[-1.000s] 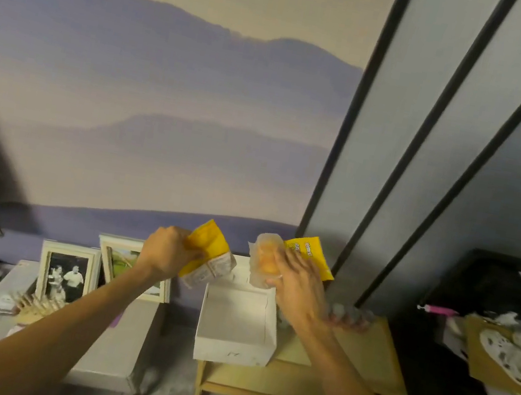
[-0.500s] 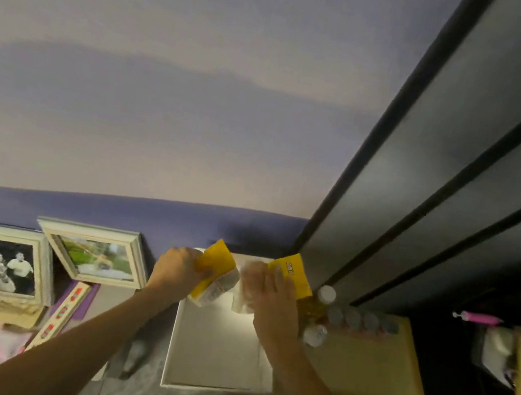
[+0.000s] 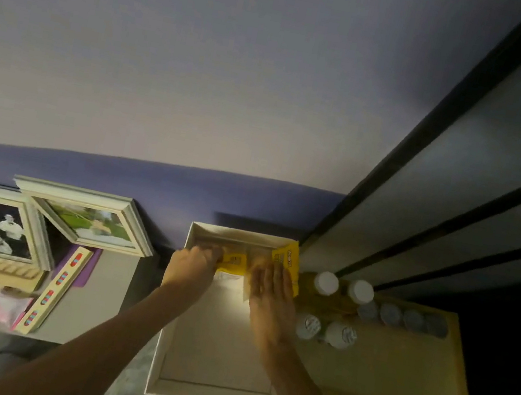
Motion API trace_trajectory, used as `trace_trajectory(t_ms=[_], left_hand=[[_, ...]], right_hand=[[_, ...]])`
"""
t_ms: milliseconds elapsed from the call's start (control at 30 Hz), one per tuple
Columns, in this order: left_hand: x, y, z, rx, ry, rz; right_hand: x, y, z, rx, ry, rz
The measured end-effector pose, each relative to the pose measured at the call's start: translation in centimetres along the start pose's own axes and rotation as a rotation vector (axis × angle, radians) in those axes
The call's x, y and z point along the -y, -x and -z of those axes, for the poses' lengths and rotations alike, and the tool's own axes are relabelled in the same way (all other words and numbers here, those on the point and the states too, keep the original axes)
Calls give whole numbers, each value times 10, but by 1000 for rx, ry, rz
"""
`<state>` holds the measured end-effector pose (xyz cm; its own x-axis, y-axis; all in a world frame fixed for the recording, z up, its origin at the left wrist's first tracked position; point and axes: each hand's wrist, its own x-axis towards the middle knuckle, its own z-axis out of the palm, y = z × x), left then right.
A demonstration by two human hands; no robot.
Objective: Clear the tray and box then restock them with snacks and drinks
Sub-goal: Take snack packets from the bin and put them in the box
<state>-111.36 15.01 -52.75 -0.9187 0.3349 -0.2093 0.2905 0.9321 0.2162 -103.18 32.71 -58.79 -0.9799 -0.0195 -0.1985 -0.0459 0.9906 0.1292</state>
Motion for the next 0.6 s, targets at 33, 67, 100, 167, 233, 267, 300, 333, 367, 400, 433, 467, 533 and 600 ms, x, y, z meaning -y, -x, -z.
trace_trajectory(t_ms=[33,67,100,167,233,267,300,333,367,400,433,467,533,600], left_hand=[[2,1,-3,-3,-10,-19],[4,2,-4,-13,8,-38],[5,3,-3,-23,41,-55],[8,8,3,-26,87,-87],[11,15,12,-30,116,-83],[13,20,19,-32,130,-63],[15,24,27,-35,147,-40],[16,29,36,-44,172,-22],[18,33,46,-55,197,-7],[21,37,58,-67,222,1],[24,42,71,-74,243,5],[29,46,84,-72,260,9],[39,57,113,-52,284,22],[51,72,142,-64,281,22]], right_hand=[[0,0,1,5,-6,-1],[-1,1,4,19,-16,-7],[-2,2,7,27,-33,-13],[-5,7,20,37,-88,-7],[-7,12,41,19,-148,3],[-8,14,54,-7,-169,-1],[-9,16,67,-53,-192,-8],[-10,18,79,-108,-222,-20],[-11,19,91,-168,-262,-39],[-13,21,104,-207,-313,-69],[-16,24,119,-226,-355,-95],[-18,27,134,-225,-378,-109],[-22,33,165,-191,-394,-101],[-25,41,197,-140,-395,-62]])
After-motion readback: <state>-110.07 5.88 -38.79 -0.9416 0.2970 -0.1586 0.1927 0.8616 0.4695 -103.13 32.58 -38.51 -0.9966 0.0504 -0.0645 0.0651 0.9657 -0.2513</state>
